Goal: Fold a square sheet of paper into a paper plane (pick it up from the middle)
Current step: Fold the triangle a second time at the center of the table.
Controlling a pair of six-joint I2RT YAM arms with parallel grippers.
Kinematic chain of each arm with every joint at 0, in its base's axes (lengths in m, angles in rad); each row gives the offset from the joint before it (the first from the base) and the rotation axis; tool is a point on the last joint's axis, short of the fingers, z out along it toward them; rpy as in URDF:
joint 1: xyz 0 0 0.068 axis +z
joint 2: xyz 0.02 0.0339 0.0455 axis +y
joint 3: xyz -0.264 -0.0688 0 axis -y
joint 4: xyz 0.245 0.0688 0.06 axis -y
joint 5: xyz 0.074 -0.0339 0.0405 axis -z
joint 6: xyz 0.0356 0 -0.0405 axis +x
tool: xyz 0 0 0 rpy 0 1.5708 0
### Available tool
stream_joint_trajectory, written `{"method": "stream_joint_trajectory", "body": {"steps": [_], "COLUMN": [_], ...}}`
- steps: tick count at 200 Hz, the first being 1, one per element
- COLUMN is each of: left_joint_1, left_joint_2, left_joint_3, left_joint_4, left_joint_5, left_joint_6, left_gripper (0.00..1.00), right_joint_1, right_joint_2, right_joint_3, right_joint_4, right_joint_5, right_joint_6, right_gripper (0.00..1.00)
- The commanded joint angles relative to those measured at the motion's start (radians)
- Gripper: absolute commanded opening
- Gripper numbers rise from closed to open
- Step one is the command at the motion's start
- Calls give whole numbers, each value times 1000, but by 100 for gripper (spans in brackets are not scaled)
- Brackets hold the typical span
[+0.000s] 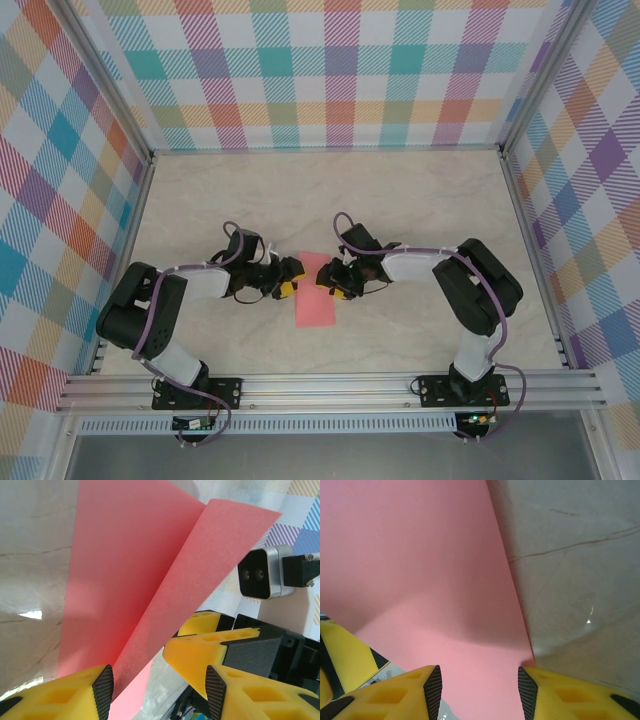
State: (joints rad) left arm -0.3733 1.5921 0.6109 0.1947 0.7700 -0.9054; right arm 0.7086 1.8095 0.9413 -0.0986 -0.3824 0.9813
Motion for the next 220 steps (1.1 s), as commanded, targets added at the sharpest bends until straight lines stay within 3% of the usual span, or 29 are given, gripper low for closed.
{"method": "stream_joint_trajectory", "body": {"steps": [1,34,98,173,220], "left_joint_1": [-19,-19,-21,-22,-25], "left_joint_2": [-6,-35,59,71,85], "left_joint_3": [-12,21,70,58,49], "left_joint_4": [27,-94,-14,-73,-101], "left_joint_5": [25,-71,-4,-30,-31], "left_joint_6": [-4,63,25,64,83], "left_gripper": [54,56,53,52,45], "right_joint_1": [2,2,2,2,2], "right_joint_2": [30,30,31,15,-30], "right_joint_3": [-39,-41,-37,-38,-48], "right_joint_4": [-36,-35,-29,-14,4], "right_joint_5": [37,35,31,27,38], "right_joint_6": [11,10,14,18,17], "right_gripper": [48,48,48,48,50]}}
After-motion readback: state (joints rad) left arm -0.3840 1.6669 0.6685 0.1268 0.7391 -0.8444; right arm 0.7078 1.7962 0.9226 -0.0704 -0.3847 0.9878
